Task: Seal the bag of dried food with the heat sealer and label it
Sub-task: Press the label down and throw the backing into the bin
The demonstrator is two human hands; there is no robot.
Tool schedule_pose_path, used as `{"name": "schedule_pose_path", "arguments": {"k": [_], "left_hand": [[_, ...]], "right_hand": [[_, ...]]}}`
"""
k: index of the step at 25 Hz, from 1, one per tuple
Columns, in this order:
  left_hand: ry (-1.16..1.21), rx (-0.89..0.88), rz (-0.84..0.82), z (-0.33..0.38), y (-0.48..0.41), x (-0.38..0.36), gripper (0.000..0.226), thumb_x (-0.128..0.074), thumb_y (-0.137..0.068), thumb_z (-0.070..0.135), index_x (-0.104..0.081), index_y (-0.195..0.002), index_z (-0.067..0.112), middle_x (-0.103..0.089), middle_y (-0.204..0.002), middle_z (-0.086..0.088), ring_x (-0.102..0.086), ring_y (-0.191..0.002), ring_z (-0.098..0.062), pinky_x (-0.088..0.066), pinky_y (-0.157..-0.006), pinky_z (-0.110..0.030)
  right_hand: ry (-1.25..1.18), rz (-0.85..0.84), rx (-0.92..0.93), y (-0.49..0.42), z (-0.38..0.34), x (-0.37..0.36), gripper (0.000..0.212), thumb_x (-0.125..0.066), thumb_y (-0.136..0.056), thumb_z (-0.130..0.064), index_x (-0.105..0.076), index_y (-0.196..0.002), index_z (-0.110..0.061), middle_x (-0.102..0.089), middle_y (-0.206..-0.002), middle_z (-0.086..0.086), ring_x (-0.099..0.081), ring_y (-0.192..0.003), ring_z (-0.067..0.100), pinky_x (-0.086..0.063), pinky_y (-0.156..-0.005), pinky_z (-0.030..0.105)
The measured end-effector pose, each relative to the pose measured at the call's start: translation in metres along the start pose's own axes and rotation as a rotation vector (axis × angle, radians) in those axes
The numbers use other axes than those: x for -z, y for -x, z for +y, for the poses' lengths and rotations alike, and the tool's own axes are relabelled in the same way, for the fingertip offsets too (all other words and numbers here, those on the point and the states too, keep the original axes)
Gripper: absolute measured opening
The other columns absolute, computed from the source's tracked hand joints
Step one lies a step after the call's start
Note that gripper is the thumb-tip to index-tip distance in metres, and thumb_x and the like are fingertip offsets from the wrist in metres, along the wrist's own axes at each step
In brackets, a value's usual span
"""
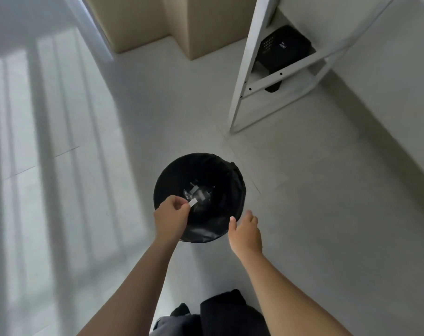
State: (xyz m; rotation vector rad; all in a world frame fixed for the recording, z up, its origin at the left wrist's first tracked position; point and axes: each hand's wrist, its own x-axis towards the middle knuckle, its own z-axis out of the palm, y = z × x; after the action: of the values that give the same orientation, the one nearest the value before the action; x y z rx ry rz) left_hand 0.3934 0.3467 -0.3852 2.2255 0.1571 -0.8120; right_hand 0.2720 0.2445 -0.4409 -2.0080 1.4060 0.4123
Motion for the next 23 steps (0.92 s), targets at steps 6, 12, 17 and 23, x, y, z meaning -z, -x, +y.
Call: {"name": "schedule_pose_path", "arguments": {"k": [6,12,17,23], "left_hand": [[-0.117,-0.1,-0.015,-0.045,-0.081,-0.053,0.01,-0.056,-0.084,0.014,-0.065,-0.086,0.017,-0.064,-0.08,0.004,-0.056,-0.072,-0.006,-0.038,-0.06,-0.016],[-0.253,-0.111,-0.155,-0.07,-0.118,-0.09,0.015,-0.056,-0.086,0.009,-0.067,-0.089,0.019,-0.066,-0.084,-0.002,-0.06,-0.078,-0.018,-0.048,-0.063,-0.024],[-0.326,-0.122,-0.197,-0.067,-0.106,-0.078,0.032,-0.055,-0.088,0.007,-0.064,-0.118,0.013,-0.065,-0.117,-0.012,-0.062,-0.101,-0.025,-0.05,-0.083,-0.029],[-0.323,-0.167,-0.116,-0.004,-0.027,0.013,0.034,-0.051,-0.087,0.007,-0.063,-0.118,0.009,-0.068,-0.116,-0.01,-0.061,-0.106,-0.025,-0.043,-0.088,-0.026]], "right_hand": [[0.007,0.145,-0.005,-0.062,0.023,-0.069,0.043,-0.031,-0.099,-0.033,-0.035,-0.127,0.0,-0.064,-0.083,0.015,-0.064,-0.075,0.033,-0.047,-0.056,0.033],[-0.062,0.253,-0.012,-0.073,0.03,-0.09,0.026,-0.03,-0.1,-0.018,-0.043,-0.112,0.001,-0.047,-0.058,0.002,-0.052,-0.053,0.023,-0.036,-0.042,0.024],[-0.007,0.196,0.017,-0.067,0.029,-0.078,0.032,-0.03,-0.099,-0.033,-0.042,-0.106,-0.004,-0.056,-0.066,0.007,-0.061,-0.062,0.028,-0.043,-0.046,0.03],[0.04,0.167,0.061,0.02,-0.026,0.009,0.048,-0.025,-0.097,-0.048,-0.043,-0.117,-0.008,-0.066,-0.09,0.013,-0.064,-0.083,0.032,-0.036,-0.053,0.027]]}}
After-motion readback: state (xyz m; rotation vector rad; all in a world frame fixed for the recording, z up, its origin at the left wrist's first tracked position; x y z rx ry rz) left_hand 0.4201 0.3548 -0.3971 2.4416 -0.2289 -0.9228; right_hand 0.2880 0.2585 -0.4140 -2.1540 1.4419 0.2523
